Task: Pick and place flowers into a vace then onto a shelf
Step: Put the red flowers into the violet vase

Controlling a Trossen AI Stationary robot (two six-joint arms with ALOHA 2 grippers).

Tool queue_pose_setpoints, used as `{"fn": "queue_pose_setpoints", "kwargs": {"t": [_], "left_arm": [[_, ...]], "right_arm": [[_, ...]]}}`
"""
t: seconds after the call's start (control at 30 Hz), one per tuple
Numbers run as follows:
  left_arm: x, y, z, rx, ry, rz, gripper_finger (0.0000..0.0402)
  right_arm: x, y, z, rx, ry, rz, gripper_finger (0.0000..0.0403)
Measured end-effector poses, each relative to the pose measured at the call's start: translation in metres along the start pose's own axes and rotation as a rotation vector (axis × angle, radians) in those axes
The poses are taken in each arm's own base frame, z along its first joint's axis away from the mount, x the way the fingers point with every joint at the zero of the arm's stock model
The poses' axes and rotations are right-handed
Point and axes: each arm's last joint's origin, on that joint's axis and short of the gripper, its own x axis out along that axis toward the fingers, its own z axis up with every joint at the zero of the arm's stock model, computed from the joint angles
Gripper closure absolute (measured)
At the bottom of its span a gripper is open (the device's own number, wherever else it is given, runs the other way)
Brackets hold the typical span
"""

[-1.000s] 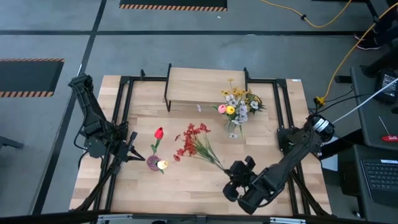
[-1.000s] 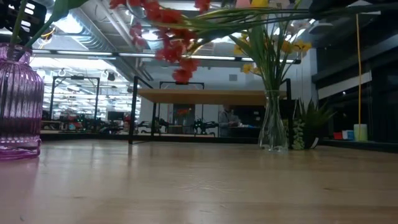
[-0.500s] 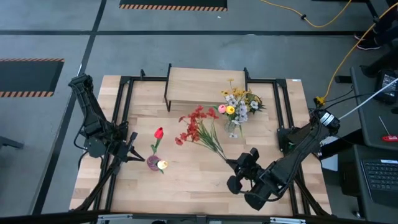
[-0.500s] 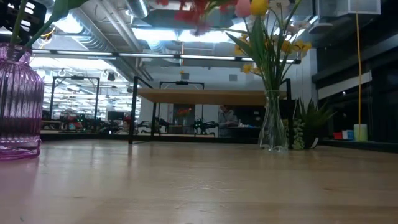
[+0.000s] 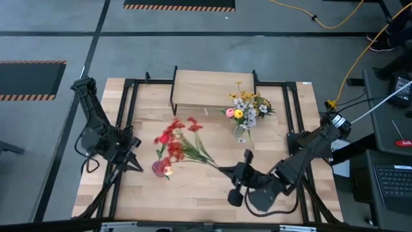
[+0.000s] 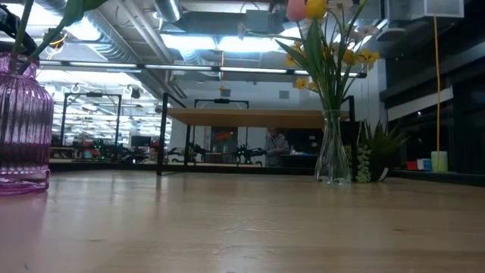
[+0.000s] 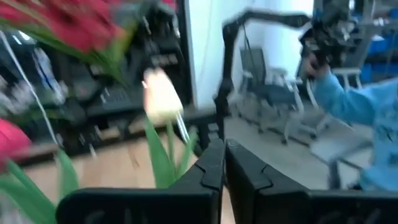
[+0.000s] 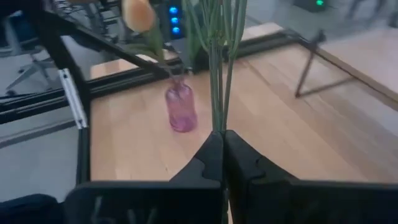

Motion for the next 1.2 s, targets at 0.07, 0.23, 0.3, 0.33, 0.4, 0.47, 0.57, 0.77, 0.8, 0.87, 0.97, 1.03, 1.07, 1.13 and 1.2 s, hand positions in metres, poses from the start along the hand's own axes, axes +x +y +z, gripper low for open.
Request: {"fn": "queue_pose_setpoints", "kwargs": {"t": [0.07, 0.23, 0.3, 0.33, 0.4, 0.47, 0.57, 0.77, 0.8, 0.87, 0.97, 1.03, 1.07, 1.13, 1.2], "left_arm": [[0.000, 0.002, 0.007, 0.036, -0.059, 0.042, 0.0395], [0.001, 0.003, 0.014, 0.158, -0.117, 0.098, 0.0382], [0.002, 0.003, 0.016, 0.168, -0.132, 0.106, 0.0370], [0.002, 0.003, 0.017, 0.169, -0.138, 0.111, 0.0363], [0.003, 0.004, 0.019, 0.169, -0.156, 0.128, 0.0349], [0.004, 0.006, 0.020, 0.174, -0.169, 0.151, 0.0335], [0.007, 0.011, 0.021, 0.181, -0.174, 0.214, 0.0313], [0.013, 0.022, 0.022, 0.165, -0.174, 0.325, 0.0270], [0.015, 0.025, 0.025, 0.154, -0.172, 0.346, 0.0264], [0.019, 0.029, 0.031, 0.139, -0.166, 0.379, 0.0254], [0.027, 0.033, 0.042, 0.153, -0.114, 0.412, 0.0244], [0.035, 0.035, 0.049, 0.161, -0.072, 0.429, 0.0238], [0.039, 0.036, 0.052, 0.162, -0.052, 0.437, 0.0236], [0.048, 0.038, 0.057, 0.164, -0.026, 0.456, 0.0232], [0.057, 0.041, 0.062, 0.194, 0.000, 0.467, 0.0229]], "right_arm": [[0.008, -0.001, 0.008, -0.031, -0.009, 0.026, 0.0403], [0.035, -0.014, 0.030, -0.094, -0.041, 0.062, 0.0403], [0.045, -0.019, 0.039, -0.126, -0.066, 0.078, 0.0403], [0.049, -0.022, 0.045, -0.142, -0.083, 0.096, 0.0403], [0.056, -0.025, 0.054, -0.181, -0.124, 0.141, 0.0403], [0.062, -0.029, 0.063, -0.213, -0.168, 0.178, 0.0403], [0.070, -0.036, 0.074, -0.243, -0.214, 0.222, 0.0403], [0.086, -0.052, 0.090, -0.276, -0.319, 0.310, 0.0403], [0.089, -0.056, 0.093, -0.287, -0.342, 0.331, 0.0403], [0.094, -0.063, 0.098, -0.301, -0.373, 0.380, 0.0403], [0.102, -0.072, 0.103, -0.310, -0.381, 0.432, 0.0403], [0.108, -0.077, 0.103, -0.313, -0.371, 0.431, 0.0403], [0.111, -0.079, 0.102, -0.315, -0.365, 0.423, 0.0403], [0.115, -0.082, 0.102, -0.333, -0.368, 0.432, 0.0403], [0.117, -0.084, 0.105, -0.336, -0.401, 0.484, 0.0403]]}}
